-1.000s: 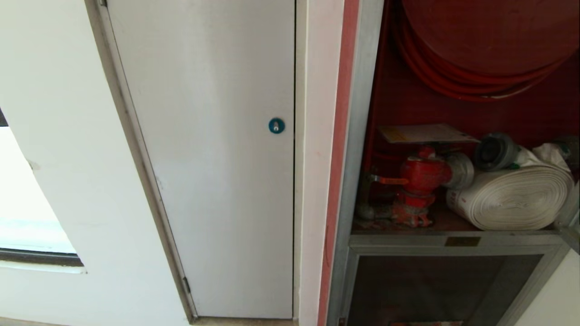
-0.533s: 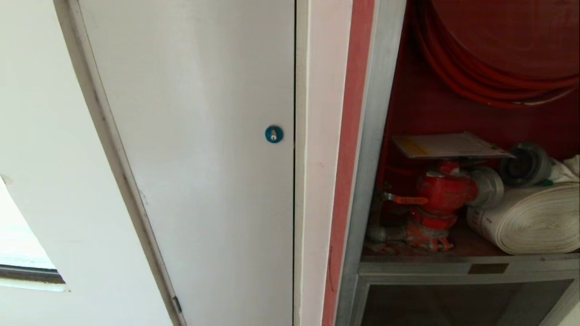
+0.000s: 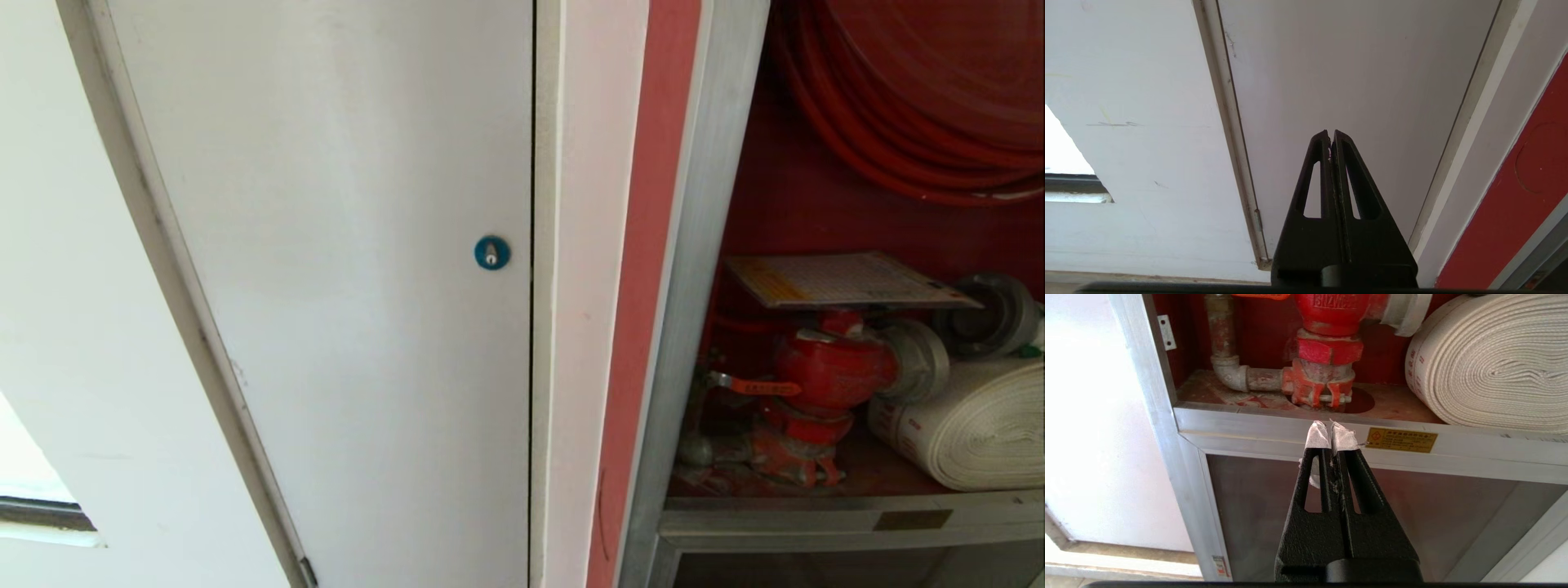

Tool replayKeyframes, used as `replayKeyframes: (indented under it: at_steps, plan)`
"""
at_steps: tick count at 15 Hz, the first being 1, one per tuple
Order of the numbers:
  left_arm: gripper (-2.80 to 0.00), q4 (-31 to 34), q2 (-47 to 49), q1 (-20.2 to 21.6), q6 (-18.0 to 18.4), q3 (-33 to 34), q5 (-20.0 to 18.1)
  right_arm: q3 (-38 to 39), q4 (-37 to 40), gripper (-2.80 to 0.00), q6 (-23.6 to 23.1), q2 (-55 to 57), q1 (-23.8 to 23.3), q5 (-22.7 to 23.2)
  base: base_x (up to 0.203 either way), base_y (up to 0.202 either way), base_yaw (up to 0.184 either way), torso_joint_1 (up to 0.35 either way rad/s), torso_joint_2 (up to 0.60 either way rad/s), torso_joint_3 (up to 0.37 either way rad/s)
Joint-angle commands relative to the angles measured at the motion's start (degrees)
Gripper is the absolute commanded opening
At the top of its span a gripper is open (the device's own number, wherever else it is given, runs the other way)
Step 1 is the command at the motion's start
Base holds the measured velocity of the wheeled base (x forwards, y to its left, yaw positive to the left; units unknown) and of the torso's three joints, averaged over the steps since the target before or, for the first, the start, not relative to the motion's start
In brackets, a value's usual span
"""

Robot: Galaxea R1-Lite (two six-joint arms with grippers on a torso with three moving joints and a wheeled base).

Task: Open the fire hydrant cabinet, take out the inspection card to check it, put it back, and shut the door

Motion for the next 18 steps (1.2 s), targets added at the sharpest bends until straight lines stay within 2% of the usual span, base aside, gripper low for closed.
replayKeyframes:
  at_steps: [1,18]
  plan:
    - [-2.8,0.0,0.06,0.0,-0.07,0.0,0.02,0.09,0.02,-2.8,-0.03,0.07,0.02,0.02,0.0,0.0,0.0,0.0,0.0,0.0]
    - [-2.8,0.0,-0.02,0.0,-0.07,0.0,0.02,0.09,-0.07,-2.8,-0.47,0.07,0.03,0.11,0.0,0.0,0.0,0.0,0.0,0.0]
